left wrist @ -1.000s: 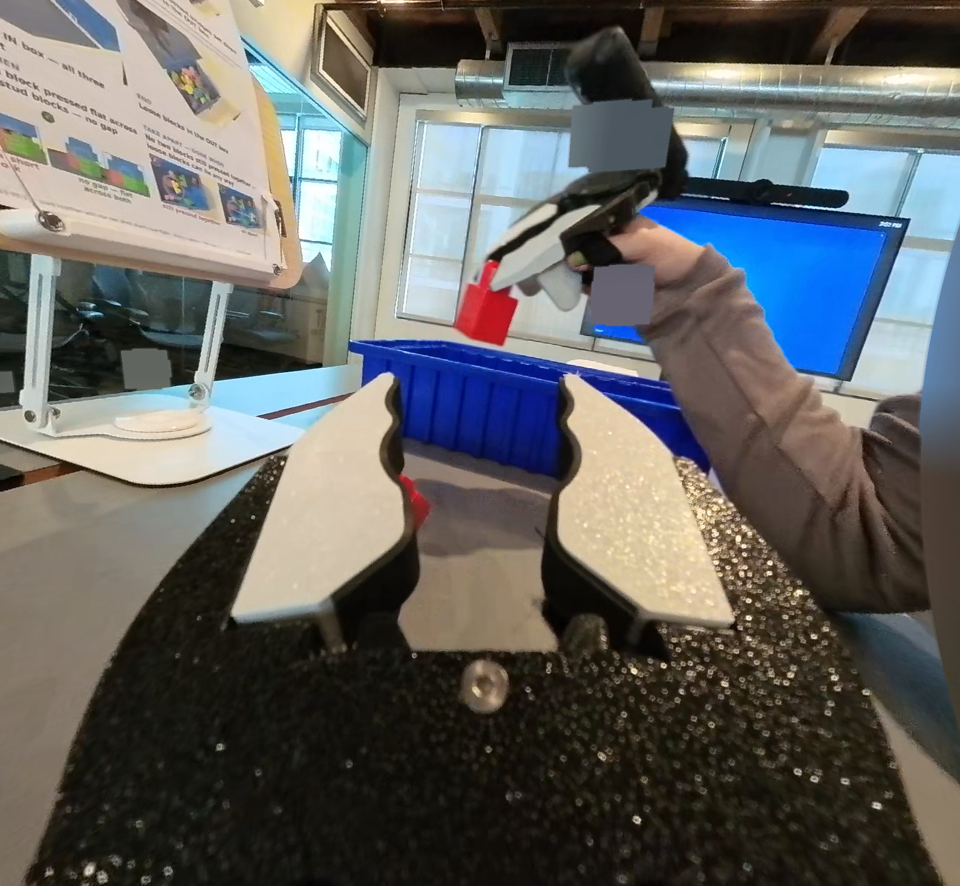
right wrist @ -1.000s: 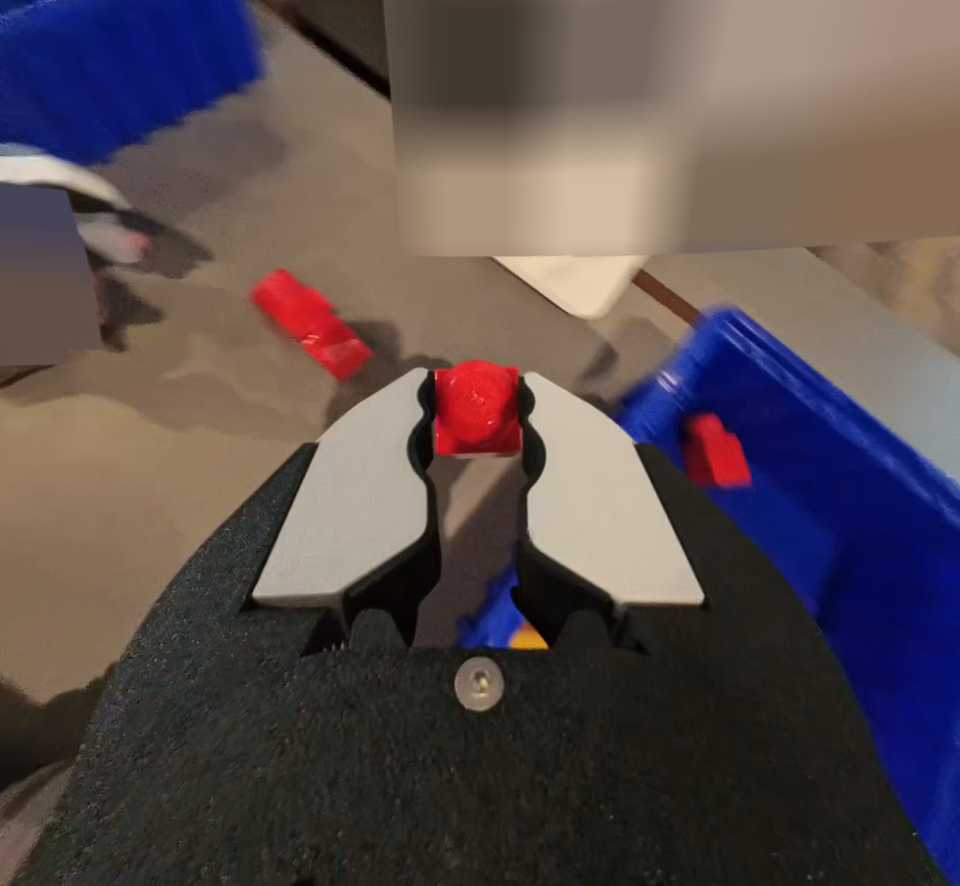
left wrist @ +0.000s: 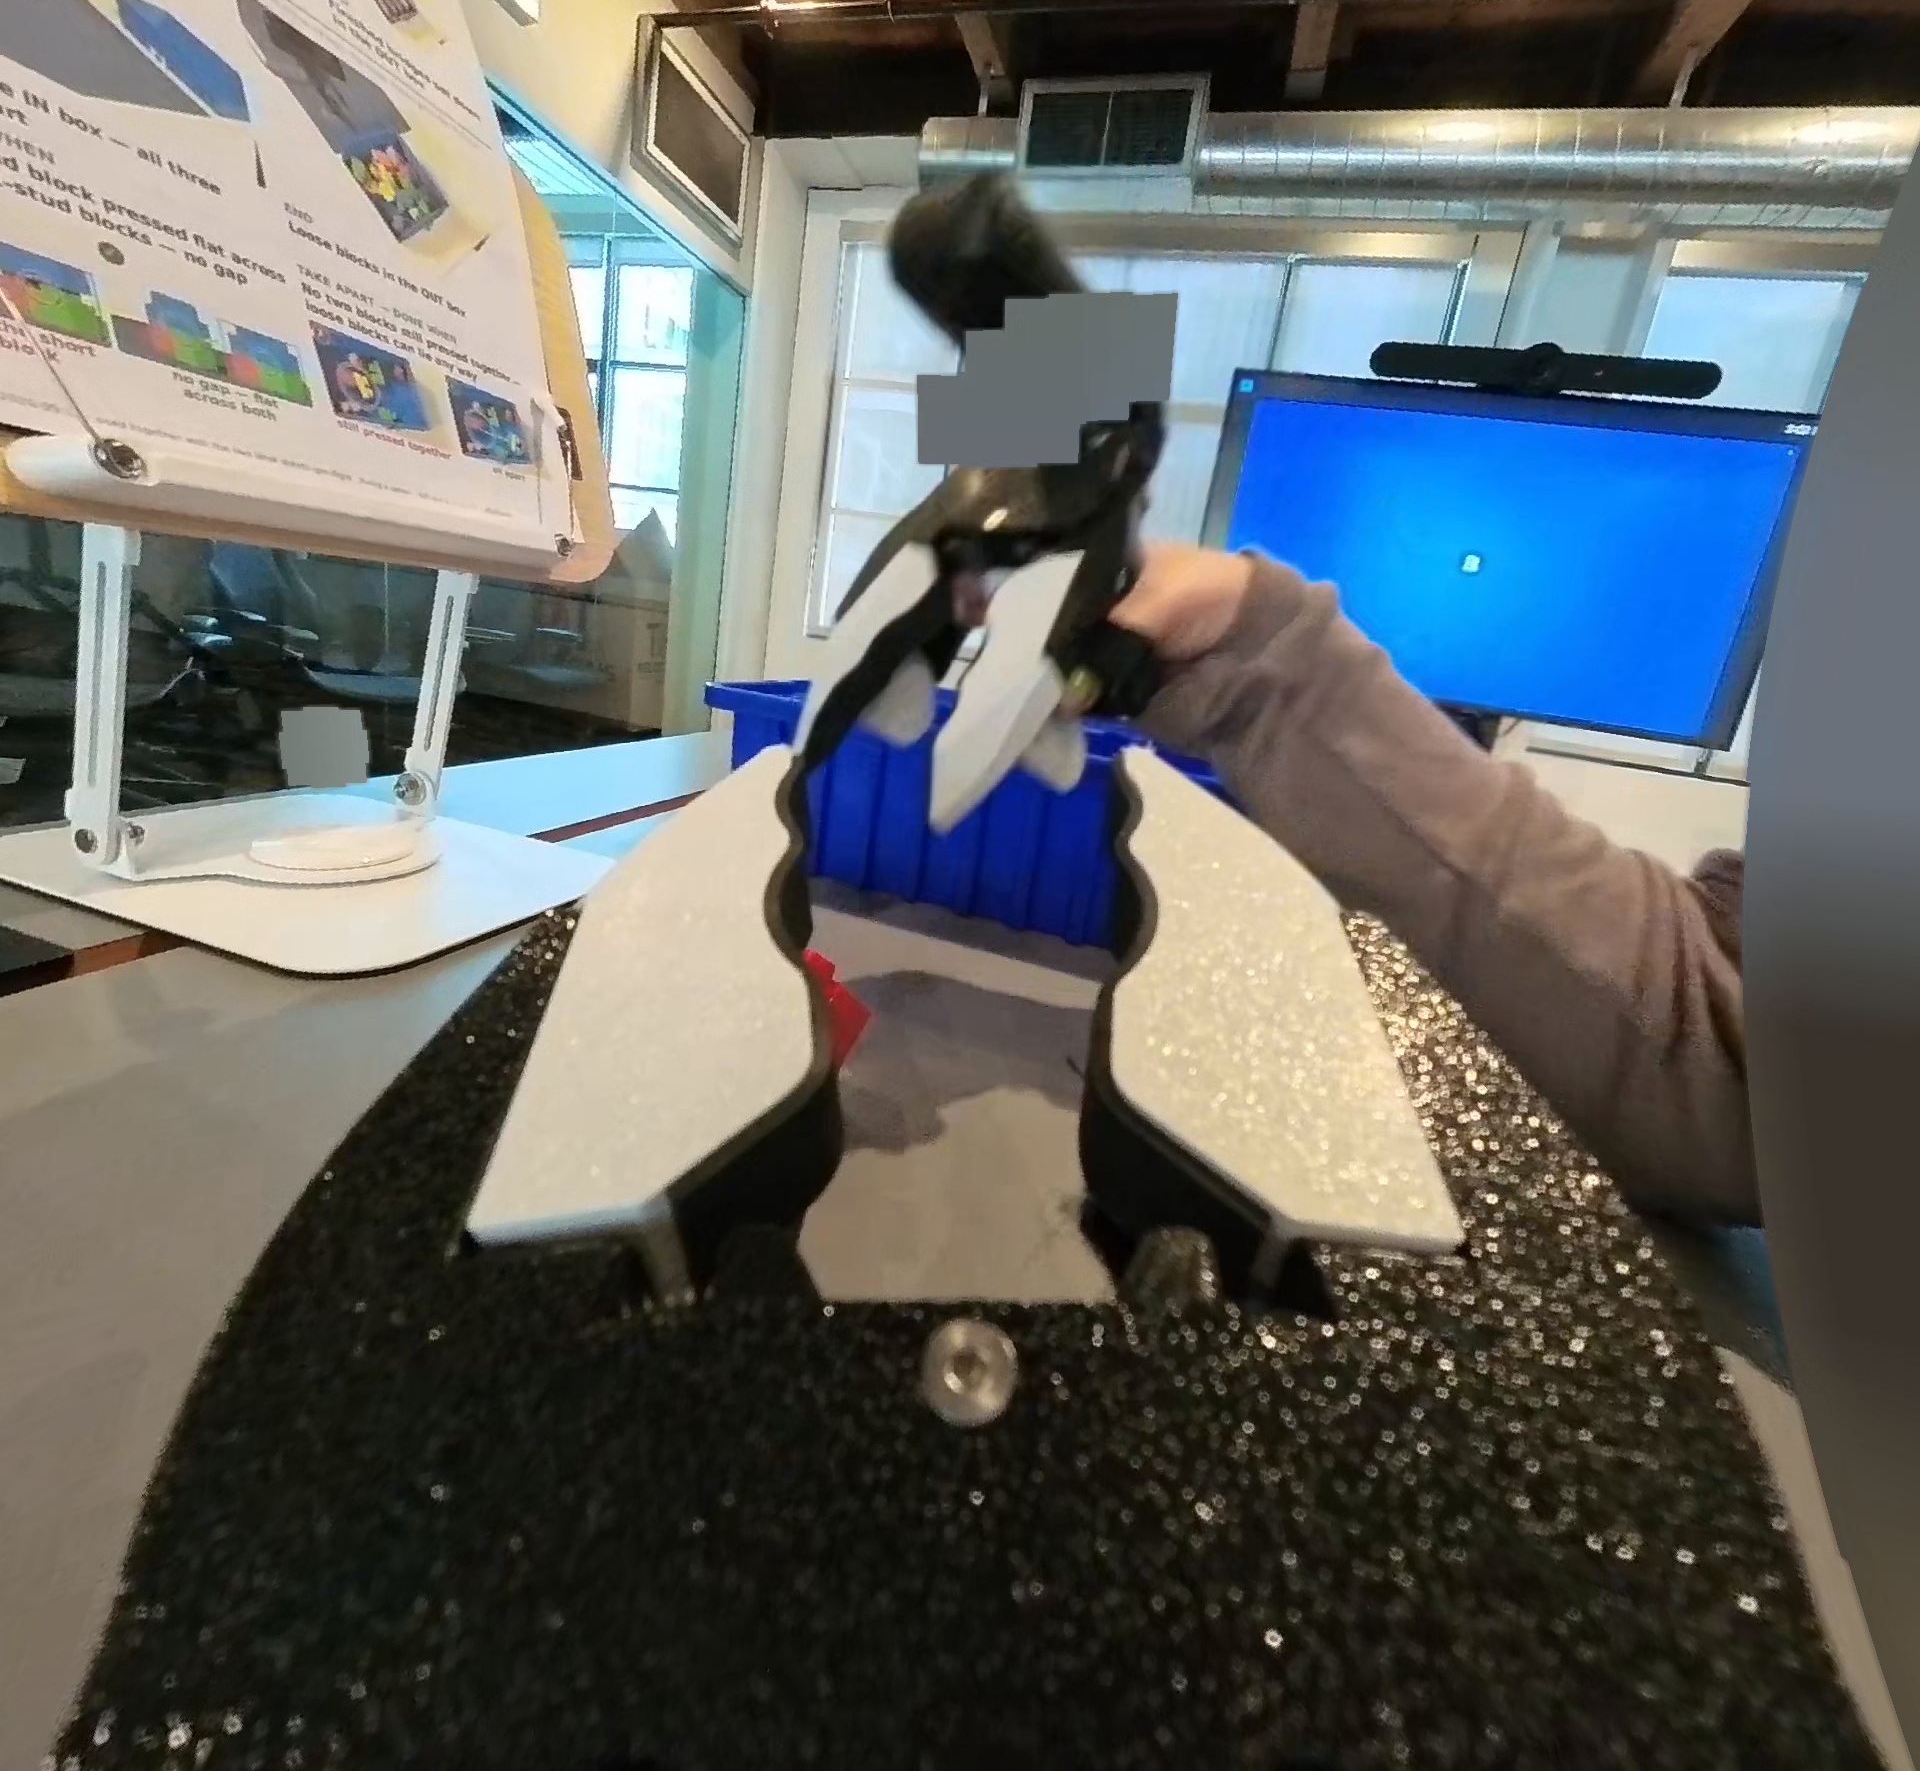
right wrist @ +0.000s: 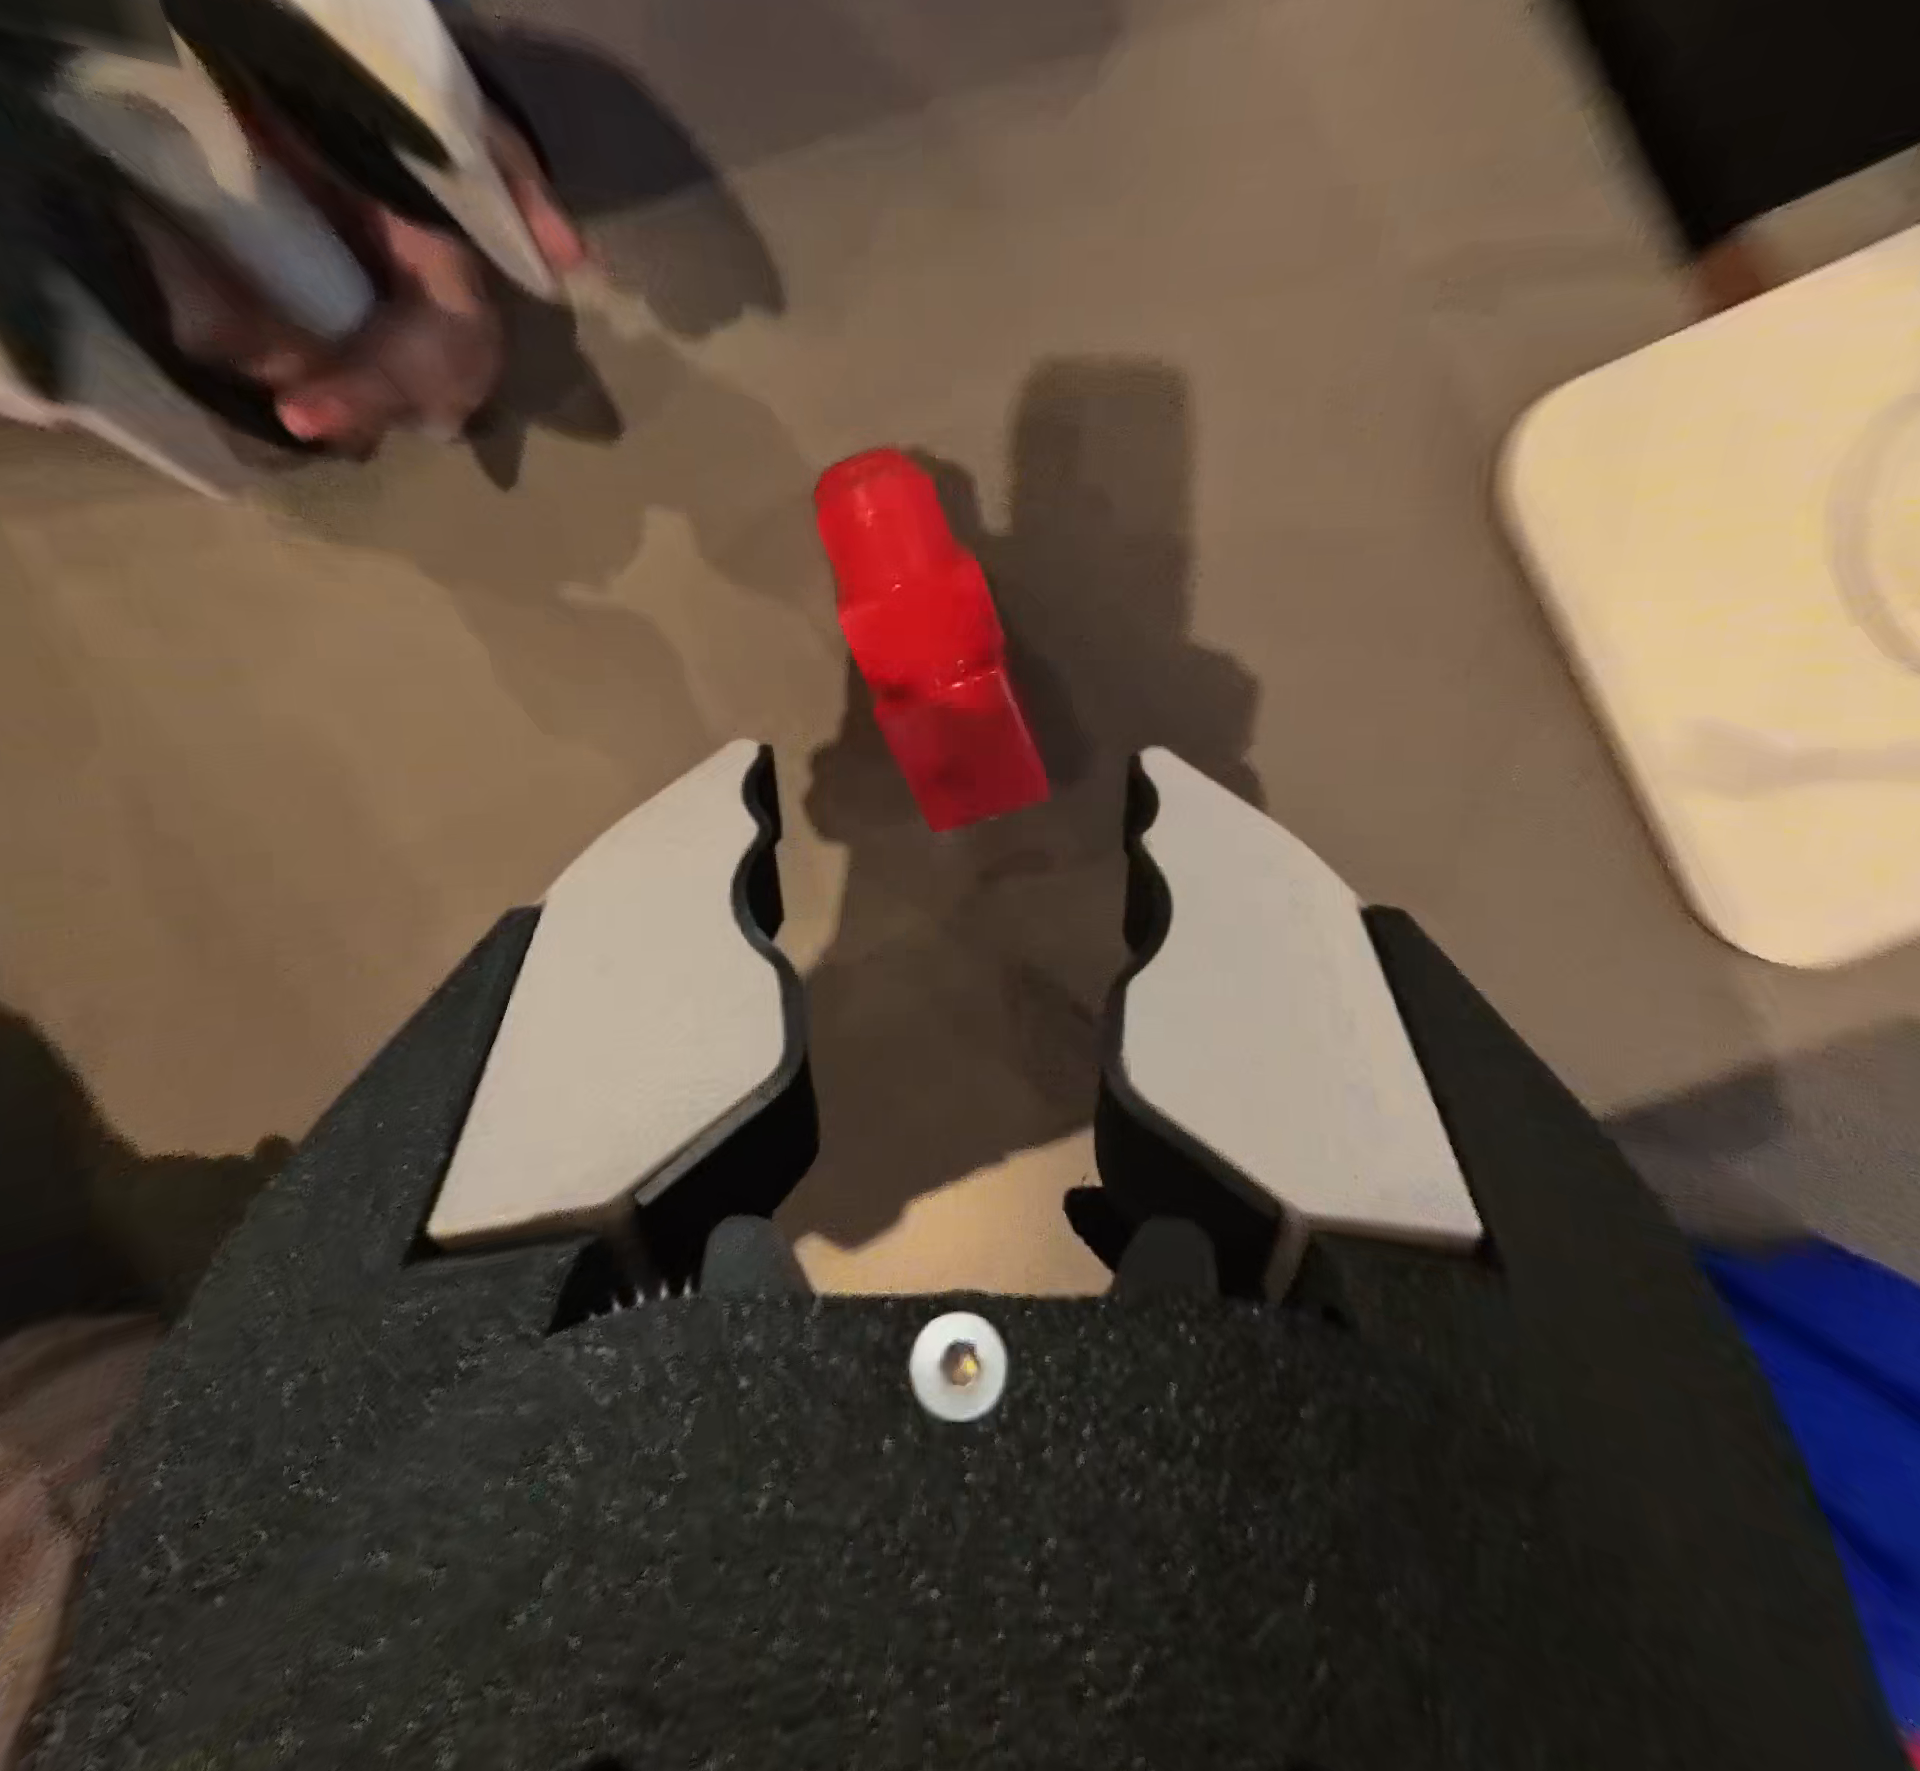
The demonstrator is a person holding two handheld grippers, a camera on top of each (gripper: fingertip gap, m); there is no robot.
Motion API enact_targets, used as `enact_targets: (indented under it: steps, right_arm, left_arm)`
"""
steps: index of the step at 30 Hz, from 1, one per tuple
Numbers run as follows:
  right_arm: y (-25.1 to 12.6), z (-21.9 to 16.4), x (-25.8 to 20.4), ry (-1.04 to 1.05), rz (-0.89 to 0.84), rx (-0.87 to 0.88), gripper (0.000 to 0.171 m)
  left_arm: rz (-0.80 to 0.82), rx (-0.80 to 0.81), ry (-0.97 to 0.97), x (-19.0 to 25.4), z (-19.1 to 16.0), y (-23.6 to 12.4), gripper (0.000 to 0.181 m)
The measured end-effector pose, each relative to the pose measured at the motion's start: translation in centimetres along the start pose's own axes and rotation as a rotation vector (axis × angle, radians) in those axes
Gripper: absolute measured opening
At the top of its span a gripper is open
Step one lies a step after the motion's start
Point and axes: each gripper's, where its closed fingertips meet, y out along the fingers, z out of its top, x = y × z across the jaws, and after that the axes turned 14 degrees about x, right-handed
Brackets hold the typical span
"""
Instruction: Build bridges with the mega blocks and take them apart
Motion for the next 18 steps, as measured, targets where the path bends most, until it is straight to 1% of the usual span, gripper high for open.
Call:
enact_targets:
  steps: [1,2,4,5,6,7,10,12,16,18]
  right_arm:
    - [1.3,-1.1,-0.2,0.013,0.046,-0.054,0.068]
    - [2.5,-1.9,-0.5,0.021,0.087,-0.093,0.070]
    - [4.0,-3.1,-0.5,0.008,0.122,-0.134,0.069]
    - [4.4,-3.4,-0.4,-0.002,0.123,-0.150,0.065]
    - [4.7,-3.5,-0.2,-0.016,0.120,-0.153,0.051]
    - [4.8,-3.4,-0.2,-0.025,0.122,-0.146,0.041]
    - [4.1,-3.4,-0.5,-0.039,0.130,-0.162,0.040]
    - [3.1,-2.1,-0.6,-0.151,0.100,-0.112,0.039]
    - [0.3,1.7,-2.1,-0.438,-0.016,-0.041,0.037]
    - [-0.7,3.5,-3.3,-0.546,-0.055,-0.002,0.036]
  left_arm:
    - [0.000,0.000,0.002,0.0,0.0,0.0,0.054]
    - [0.001,-0.001,0.003,0.0,0.0,0.0,0.054]
    - [0.003,-0.001,0.006,0.0,0.0,0.0,0.054]
    - [0.005,-0.001,0.007,0.0,0.0,0.0,0.055]
    - [0.008,-0.001,0.010,0.0,0.0,0.0,0.055]
    - [0.012,-0.001,0.014,-0.1,0.0,0.0,0.055]
    - [0.044,-0.002,0.050,-0.5,0.0,0.0,0.059]
    - [0.074,-0.001,0.112,-0.9,0.0,0.1,0.067]
    - [0.068,-0.044,0.253,-0.5,-0.7,0.4,0.088]
    - [0.049,-0.082,0.322,-0.1,-1.3,0.6,0.091]
